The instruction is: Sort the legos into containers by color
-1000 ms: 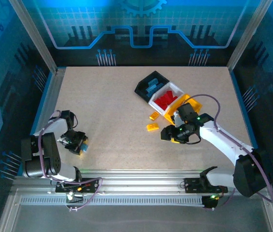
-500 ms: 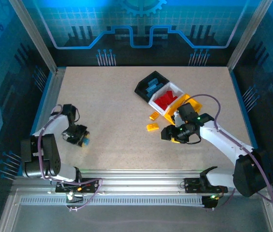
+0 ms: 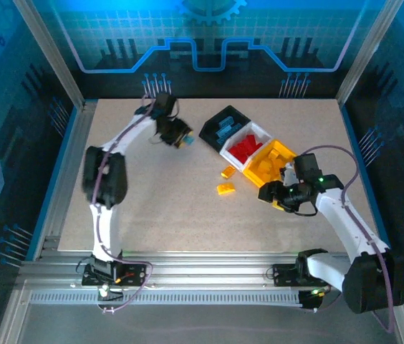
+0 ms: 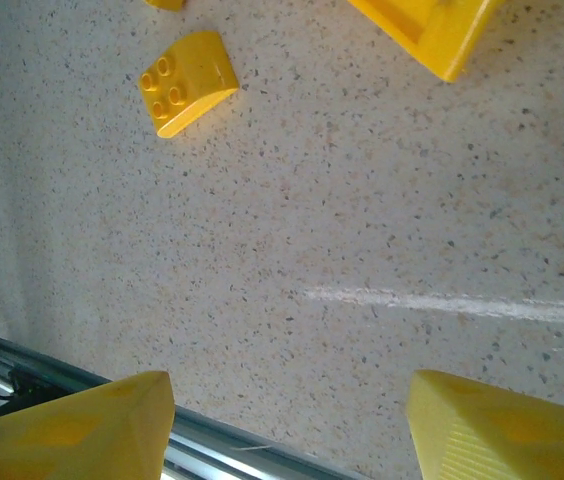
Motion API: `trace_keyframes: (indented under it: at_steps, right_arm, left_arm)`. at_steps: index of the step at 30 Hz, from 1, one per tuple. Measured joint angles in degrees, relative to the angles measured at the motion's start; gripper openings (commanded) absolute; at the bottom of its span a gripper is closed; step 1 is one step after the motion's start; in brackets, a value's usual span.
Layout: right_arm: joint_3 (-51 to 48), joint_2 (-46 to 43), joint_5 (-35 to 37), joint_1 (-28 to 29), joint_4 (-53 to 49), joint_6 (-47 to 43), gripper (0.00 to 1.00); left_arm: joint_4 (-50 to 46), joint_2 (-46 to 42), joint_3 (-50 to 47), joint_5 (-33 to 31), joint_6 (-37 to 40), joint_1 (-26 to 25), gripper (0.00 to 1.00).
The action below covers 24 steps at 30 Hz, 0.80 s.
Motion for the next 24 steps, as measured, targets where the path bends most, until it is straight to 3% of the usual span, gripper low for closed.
trace_keyframes:
  at_steps: [5,12,17,24]
  right_arm:
    - [0.0,-2.58,-0.2,-1.75,-1.55,0.0,0.64]
    - [0.0,-3.52,-0.26,-2.89,-3.32,-0.04,0.64]
    - [0.0,-3.04,-0.7,-2.91,-3.43,-0.26,0.64]
    - [0.0,0.79,-1.66,-1.6,-2.64,-0.24,0.64]
  left_arm:
    - [0.61,16.15,24.06,2.54,-0.68,-2.6,0.42]
    - [4.72,23.41,26.51,6.23,-5.46,-2.84,0.49]
    - [2.93,18.43,19.82,5.46,-0.33,-2.93,0.59]
    - [-18.36,0.76,8.26,-4.22,15.15,-2.36,0.67]
